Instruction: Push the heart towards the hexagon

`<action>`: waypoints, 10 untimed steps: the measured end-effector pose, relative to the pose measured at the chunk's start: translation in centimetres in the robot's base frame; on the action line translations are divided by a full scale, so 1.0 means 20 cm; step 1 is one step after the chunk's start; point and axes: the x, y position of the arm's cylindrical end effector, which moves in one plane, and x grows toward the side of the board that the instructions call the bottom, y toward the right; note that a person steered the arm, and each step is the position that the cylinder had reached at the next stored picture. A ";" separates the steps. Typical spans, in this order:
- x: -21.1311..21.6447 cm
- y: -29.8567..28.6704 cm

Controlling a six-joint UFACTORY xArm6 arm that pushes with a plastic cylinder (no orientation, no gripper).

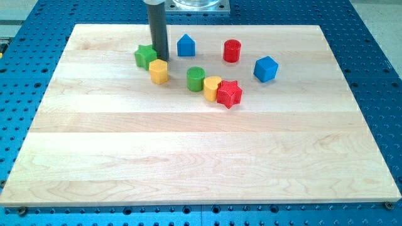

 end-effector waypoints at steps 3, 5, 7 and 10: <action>0.15 0.16; 0.17 0.70; 0.65 0.43; 0.76 -0.03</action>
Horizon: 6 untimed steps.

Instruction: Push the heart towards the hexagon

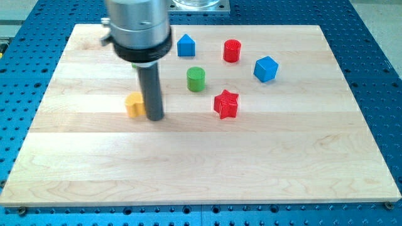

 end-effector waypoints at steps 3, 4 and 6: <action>0.07 -0.32; -0.09 -0.19; -0.07 0.26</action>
